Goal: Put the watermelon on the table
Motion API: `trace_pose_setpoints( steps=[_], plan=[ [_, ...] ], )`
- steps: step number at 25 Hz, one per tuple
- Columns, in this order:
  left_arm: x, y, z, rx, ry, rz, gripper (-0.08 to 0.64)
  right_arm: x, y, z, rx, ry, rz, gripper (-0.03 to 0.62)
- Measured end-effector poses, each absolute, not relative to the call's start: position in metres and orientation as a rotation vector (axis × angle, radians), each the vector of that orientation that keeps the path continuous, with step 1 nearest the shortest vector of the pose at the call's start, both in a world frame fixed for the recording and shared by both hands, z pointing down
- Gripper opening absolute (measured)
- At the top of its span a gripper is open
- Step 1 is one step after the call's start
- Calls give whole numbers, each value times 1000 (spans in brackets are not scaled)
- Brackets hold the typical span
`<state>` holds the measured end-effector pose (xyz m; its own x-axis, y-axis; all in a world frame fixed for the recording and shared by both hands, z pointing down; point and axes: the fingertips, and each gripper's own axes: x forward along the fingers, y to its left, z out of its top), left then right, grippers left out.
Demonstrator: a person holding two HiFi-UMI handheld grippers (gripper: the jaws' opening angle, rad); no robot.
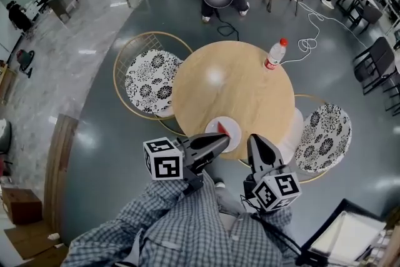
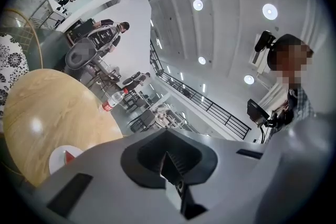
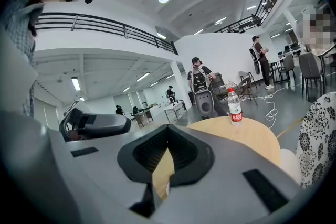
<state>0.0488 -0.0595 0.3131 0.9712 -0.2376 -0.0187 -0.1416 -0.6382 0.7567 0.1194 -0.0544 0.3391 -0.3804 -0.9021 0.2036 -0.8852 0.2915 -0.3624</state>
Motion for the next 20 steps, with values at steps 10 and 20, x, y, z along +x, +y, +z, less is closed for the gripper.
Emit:
trace_pose_setpoints(
  steps=[10, 20],
  plan=[
    [41, -68, 317, 2275, -211, -112, 6, 114, -55, 336, -1789, 2429, -644, 6],
    [30, -76, 323, 2268, -196, -114, 6, 99, -63, 343, -1784, 2446, -668, 6]
  ],
)
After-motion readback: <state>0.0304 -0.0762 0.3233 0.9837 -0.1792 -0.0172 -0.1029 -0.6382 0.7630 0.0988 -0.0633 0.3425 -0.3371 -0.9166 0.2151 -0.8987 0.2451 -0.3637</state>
